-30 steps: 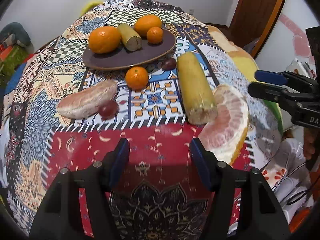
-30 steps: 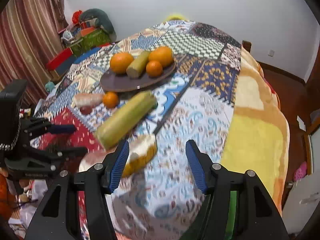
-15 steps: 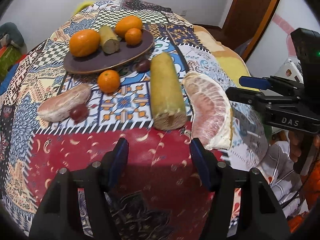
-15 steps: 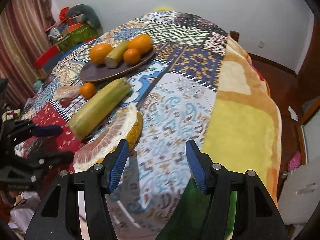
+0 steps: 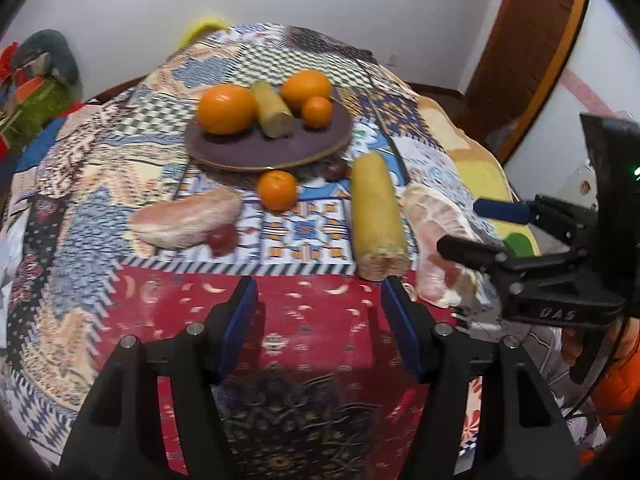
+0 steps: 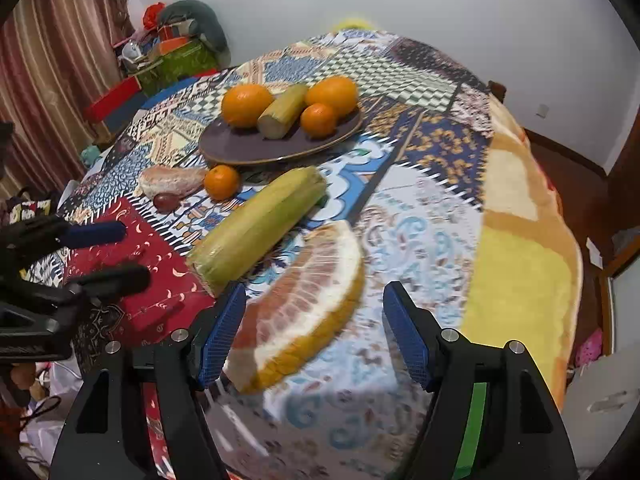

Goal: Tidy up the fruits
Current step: 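Lift the pomelo segment with the right tool while the left tool grasps a pale yellow cylinder, then carry the pomelo segment and yellow cylinder over the brown plate with both tools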

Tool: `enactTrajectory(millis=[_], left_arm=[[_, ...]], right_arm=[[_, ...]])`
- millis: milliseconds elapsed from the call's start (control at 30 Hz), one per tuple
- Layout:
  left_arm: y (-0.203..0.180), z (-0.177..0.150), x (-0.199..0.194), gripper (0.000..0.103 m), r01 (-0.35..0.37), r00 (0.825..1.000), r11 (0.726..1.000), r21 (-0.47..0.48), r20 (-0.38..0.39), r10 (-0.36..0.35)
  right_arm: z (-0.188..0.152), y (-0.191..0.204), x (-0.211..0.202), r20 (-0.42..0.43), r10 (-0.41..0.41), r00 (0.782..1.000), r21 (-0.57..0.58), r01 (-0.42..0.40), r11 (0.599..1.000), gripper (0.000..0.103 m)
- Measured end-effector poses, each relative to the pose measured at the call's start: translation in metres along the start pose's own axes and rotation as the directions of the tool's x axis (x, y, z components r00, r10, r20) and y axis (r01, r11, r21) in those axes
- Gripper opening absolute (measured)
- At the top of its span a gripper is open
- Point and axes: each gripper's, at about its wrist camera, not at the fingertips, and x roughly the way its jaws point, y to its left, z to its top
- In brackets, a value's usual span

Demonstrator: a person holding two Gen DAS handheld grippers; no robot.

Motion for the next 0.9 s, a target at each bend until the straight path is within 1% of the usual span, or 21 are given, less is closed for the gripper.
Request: enactTrajectory(millis=[100, 133, 167, 233, 300, 400, 433, 500, 600, 633, 700, 733, 767, 833, 900], left_arm=[[0.008, 0.001, -0.005, 0.063, -0.01, 1.0, 1.0, -0.018, 0.011, 0.011], [0.01, 0.002, -0.005, 0.063, -0.011, 1.0, 1.0, -0.024, 0.013, 0.011], [0.011, 0.002, -0.006, 0.064, -0.008, 1.0, 1.0, -0.026, 0.013, 0.008], [0.01, 0.003, -0.005, 0.064, 0.004, 1.0, 1.0, -0.022, 0.012, -0.004], [0.003, 0.006, -0.003, 0.064, 0.007, 1.0, 1.0, -0.006, 0.014, -0.007], [-0.008, 0.011, 0.005, 0.064, 0.01, 1.0, 1.0, 0.024, 0.008, -0.01], [-0.013, 0.015, 0.01, 0.064, 0.013, 1.0, 0.999, 0.033, 0.002, -0.013], [-0.019, 0.019, 0.017, 0.064, 0.023, 1.0, 0.999, 0.043, -0.009, -0.023], [-0.029, 0.026, 0.031, 0.063, 0.038, 0.999, 0.998, 0.056, -0.023, -0.036], [-0.032, 0.028, 0.034, 0.063, 0.041, 0.999, 0.997, 0.059, -0.025, -0.04], [-0.037, 0.033, 0.043, 0.063, 0.041, 0.999, 0.997, 0.064, -0.029, -0.039], [-0.039, 0.036, 0.047, 0.057, 0.031, 0.999, 0.997, 0.066, -0.026, -0.029], [-0.042, 0.038, 0.053, 0.056, 0.01, 1.0, 0.998, 0.066, -0.029, -0.008], [-0.043, 0.043, 0.062, 0.05, 0.017, 0.999, 0.998, 0.058, -0.047, -0.015], [-0.044, 0.047, 0.07, 0.049, 0.034, 0.997, 0.998, 0.045, -0.065, -0.031]], right_arm=[[0.001, 0.003, 0.014, -0.035, 0.0, 0.999, 0.01, 0.0, 1.0, 0.069], [0.001, 0.003, 0.018, -0.041, -0.005, 0.999, 0.019, 0.006, 1.0, 0.073], [0.001, 0.004, 0.02, -0.04, -0.007, 0.999, 0.021, 0.008, 1.0, 0.075], [0.0, 0.006, 0.021, -0.035, -0.02, 0.999, 0.01, 0.021, 1.0, 0.075], [-0.002, 0.008, 0.02, -0.03, -0.026, 0.999, -0.012, 0.026, 1.0, 0.075], [-0.004, 0.003, 0.016, -0.035, -0.01, 0.999, -0.03, 0.009, 1.0, 0.075], [-0.006, -0.001, 0.014, -0.038, -0.003, 0.999, -0.032, 0.002, 0.999, 0.073], [-0.008, -0.007, 0.01, -0.041, 0.003, 0.999, -0.03, -0.004, 1.0, 0.073], [-0.013, -0.02, 0.004, -0.035, -0.013, 0.999, -0.016, 0.012, 1.0, 0.073], [-0.014, -0.025, 0.003, -0.032, -0.015, 0.999, -0.009, 0.015, 1.0, 0.071], [-0.015, -0.033, 0.0, -0.024, -0.009, 1.0, 0.009, 0.009, 1.0, 0.062], [-0.015, -0.036, 0.0, -0.024, -0.002, 1.0, 0.014, 0.003, 1.0, 0.055], [-0.014, -0.04, 0.0, -0.021, -0.002, 1.0, 0.024, 0.002, 1.0, 0.053], [-0.012, -0.044, 0.0, -0.008, -0.011, 1.0, 0.038, 0.011, 0.999, 0.052], [-0.01, -0.044, 0.001, -0.003, -0.007, 1.0, 0.043, 0.007, 0.999, 0.052]])
